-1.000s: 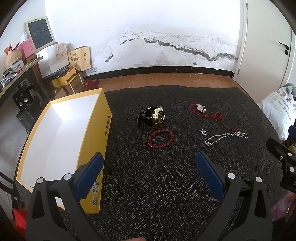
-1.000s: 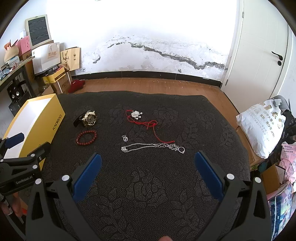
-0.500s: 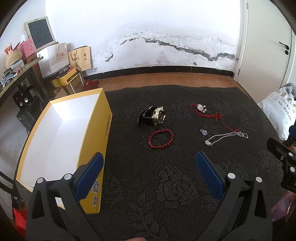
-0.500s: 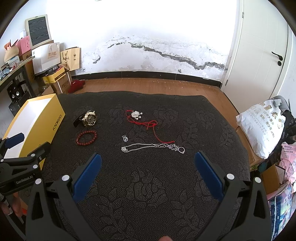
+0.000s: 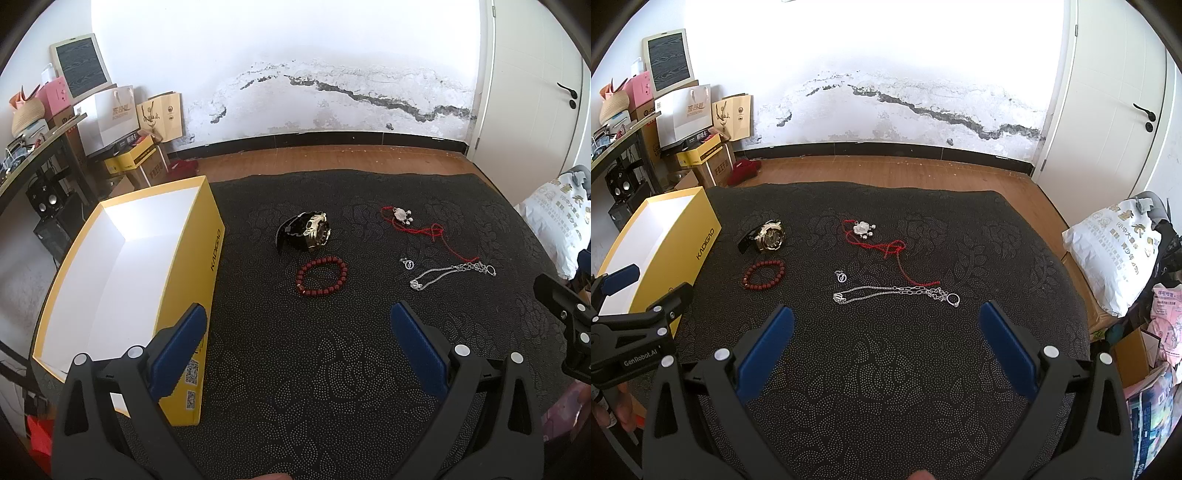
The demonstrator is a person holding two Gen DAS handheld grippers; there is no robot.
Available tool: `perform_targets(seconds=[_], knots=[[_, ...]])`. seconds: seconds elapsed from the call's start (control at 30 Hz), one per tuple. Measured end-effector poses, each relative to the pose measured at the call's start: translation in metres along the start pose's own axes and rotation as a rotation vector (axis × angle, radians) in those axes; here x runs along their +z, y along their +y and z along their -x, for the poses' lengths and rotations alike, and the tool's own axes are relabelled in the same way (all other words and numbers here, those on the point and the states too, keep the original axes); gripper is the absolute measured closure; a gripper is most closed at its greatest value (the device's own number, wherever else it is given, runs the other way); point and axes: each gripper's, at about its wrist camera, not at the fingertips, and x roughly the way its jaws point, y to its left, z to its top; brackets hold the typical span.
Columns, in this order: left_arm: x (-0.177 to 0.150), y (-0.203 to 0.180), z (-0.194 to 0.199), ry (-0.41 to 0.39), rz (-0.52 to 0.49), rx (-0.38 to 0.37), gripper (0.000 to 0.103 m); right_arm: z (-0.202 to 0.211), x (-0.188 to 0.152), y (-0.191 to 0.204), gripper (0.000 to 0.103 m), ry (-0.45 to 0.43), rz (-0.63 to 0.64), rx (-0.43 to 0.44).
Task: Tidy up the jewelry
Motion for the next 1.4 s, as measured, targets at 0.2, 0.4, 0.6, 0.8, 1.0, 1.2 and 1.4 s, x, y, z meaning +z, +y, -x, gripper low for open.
perform_targets(seconds=[0.2,0.4,0.6,0.8,1.0,1.2,1.4], knots=[[0.0,0.0,-0.001,0.002,0.001,-0.002,0.006,0.001,0.0,0.001,0.006,-0.001,0.001,0.0],[-0.002,0.001,-0.001,0.003,-0.001,-0.001,0.006,0.001,0.0,0.001,0.006,-0.001,0.001,0.0],[-0.001,-0.001,-0.002,0.006,-0.003,0.002,0.006,0.001,0.0,0.002,0.006,-0.001,0.002,-0.001],[-0.001,-0.003,-0.005,0.009,-0.005,0.001,0.006,0.001,-0.001,0.002,0.006,-0.002,0.001,-0.005],[-0.002,-0.004,-0.008,0.014,-0.007,0.004,0.006,0.001,-0.001,0.002,0.006,-0.003,0.0,-0.006],[-0.002,-0.006,-0.01,0.025,-0.01,0.004,0.006,0.0,-0.001,0.001,0.006,-0.001,0.0,-0.005],[-0.003,-0.008,-0.018,0.038,-0.015,-0.006,0.006,-0.004,0.0,-0.006,0.006,0.005,-0.003,-0.005]])
